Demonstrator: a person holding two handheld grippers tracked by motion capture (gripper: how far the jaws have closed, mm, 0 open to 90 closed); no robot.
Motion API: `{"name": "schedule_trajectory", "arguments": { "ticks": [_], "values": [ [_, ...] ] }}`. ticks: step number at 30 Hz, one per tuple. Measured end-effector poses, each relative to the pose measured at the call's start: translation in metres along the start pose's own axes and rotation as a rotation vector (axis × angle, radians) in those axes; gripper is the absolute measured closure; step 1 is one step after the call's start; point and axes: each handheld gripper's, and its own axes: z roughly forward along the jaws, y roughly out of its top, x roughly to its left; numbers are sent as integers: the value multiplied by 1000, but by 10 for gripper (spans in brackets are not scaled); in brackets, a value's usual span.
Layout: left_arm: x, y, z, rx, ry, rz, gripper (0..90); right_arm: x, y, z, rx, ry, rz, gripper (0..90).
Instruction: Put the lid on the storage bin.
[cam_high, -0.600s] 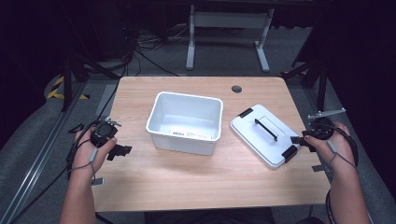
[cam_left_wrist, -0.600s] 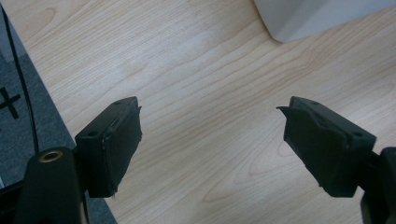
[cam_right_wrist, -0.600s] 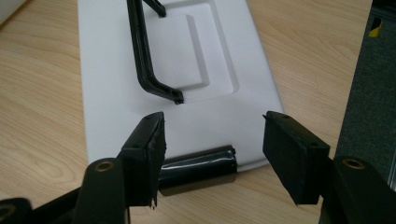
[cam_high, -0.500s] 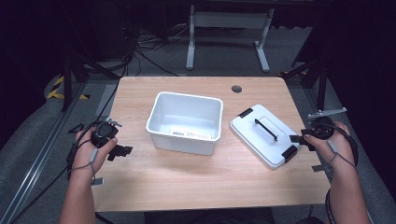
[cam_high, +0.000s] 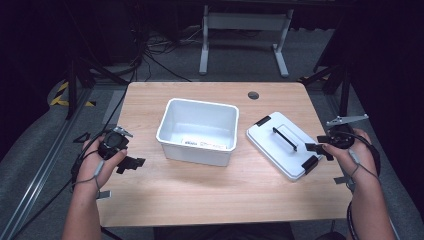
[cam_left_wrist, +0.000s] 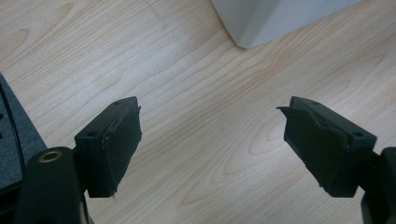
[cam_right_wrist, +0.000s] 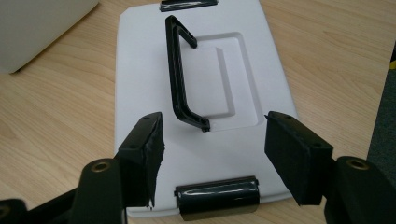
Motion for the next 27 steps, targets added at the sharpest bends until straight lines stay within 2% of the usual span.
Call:
{"name": "schedule_trajectory", "arguments": {
  "ticks": [4,7,15,17,22,23,24,27],
  "values": [
    [-2,1,0,10,-9,16,195,3,3,2,-4,10,-27,377],
    [-5,0,1,14,-13,19,195,9,8,7,-4,43,-44,377],
    [-8,-5,1,22,-7,29,194,19,23,23,-1,59,-80,377],
    [-10,-7,4,35,1,15,195,20,27,30,13,61,-87,375],
    [-15,-12,11,66,-1,27,198,22,34,50,53,75,-93,349],
    [-16,-13,12,71,3,18,198,22,35,54,63,76,-90,349],
    [-17,-14,14,76,9,10,198,21,37,59,71,71,-94,348],
    [-19,-16,18,93,8,24,200,20,38,71,83,55,-100,348]
  ]
}}
